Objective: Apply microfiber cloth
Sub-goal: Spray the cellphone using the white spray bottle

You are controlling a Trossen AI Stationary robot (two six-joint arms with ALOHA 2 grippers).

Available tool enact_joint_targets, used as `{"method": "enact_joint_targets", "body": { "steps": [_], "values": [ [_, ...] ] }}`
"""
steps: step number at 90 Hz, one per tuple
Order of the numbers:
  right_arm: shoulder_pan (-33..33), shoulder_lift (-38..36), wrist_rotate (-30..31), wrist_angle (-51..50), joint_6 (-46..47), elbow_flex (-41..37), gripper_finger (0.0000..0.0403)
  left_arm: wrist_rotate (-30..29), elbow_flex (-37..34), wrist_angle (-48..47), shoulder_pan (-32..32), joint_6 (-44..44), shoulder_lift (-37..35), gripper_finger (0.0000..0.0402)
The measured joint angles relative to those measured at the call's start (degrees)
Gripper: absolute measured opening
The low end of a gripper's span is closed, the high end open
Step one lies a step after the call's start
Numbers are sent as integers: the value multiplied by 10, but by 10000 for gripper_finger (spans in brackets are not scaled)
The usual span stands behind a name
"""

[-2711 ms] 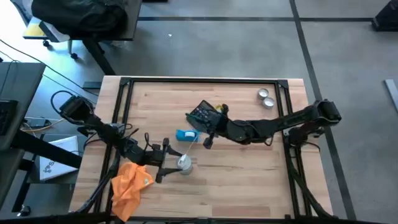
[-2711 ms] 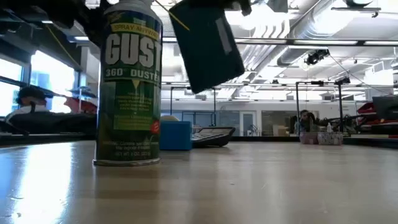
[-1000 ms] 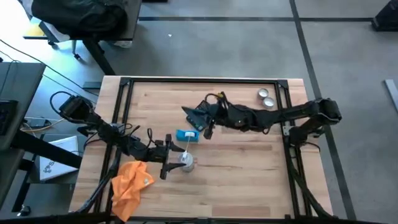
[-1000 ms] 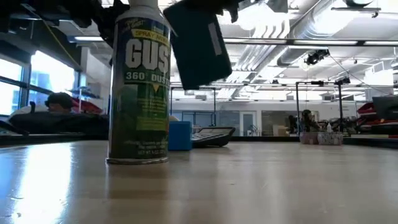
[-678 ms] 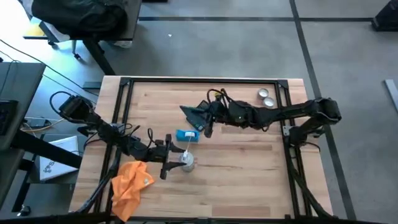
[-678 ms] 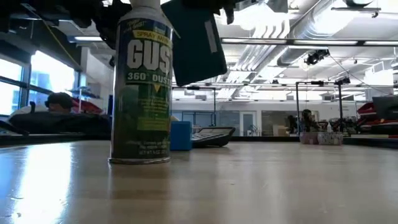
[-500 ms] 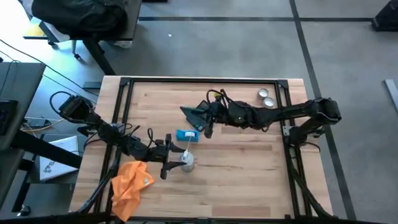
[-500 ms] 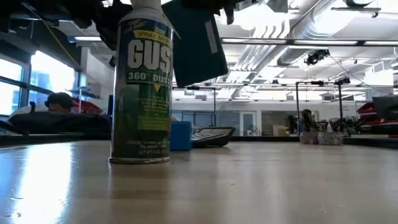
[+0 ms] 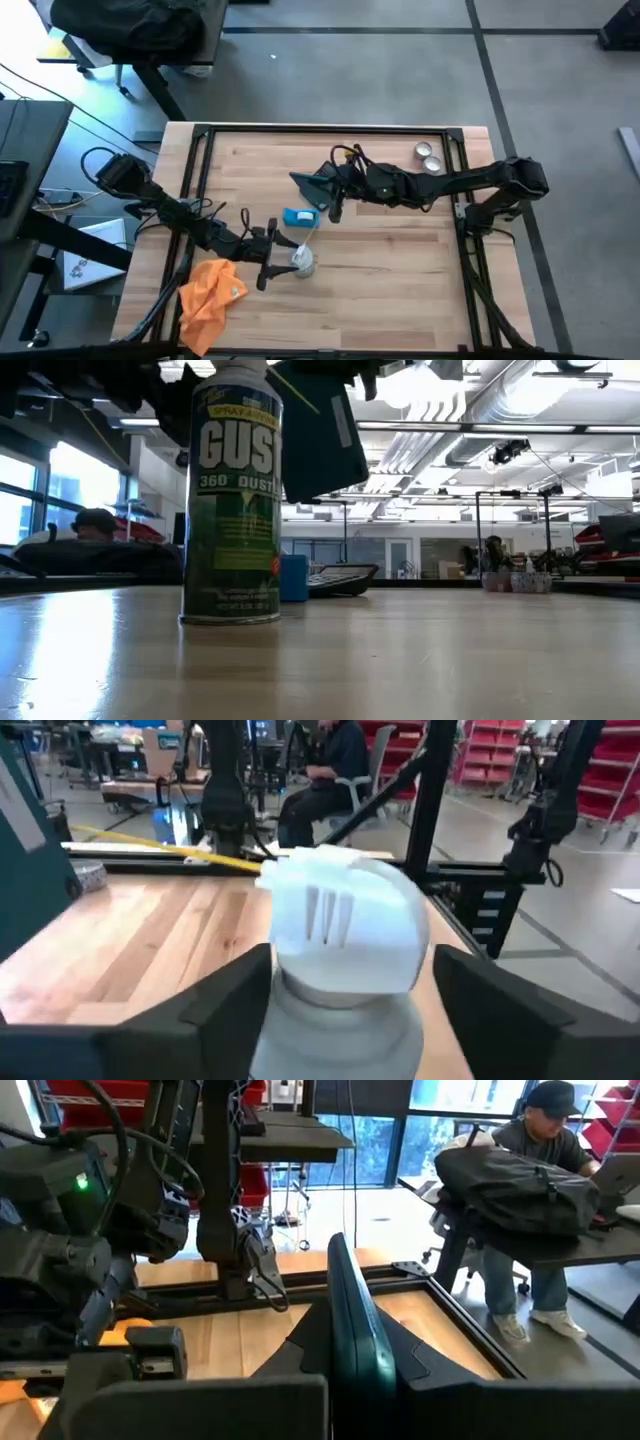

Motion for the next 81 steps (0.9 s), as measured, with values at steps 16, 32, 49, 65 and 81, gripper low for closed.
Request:
{"method": "enact_joint_targets", "body": {
  "steps": [16,32,49,65,81],
  "values": [
    [0,0,0,-2,13,0,1,-1,0,0,0,11,0,271],
    [1,2,0,-10,13,0,1,-2,0,1,0,11,12,271],
    [4,-12,0,-73,13,0,1,-19,0,1,-24,-6,8,270],
    [38,-74,56,-160,-7,0,1,-90,0,-1,-75,0,-2,254],
    [94,-125,105,-249,28,0,1,-164,0,-6,-111,2,-2,242]
  ]
}}
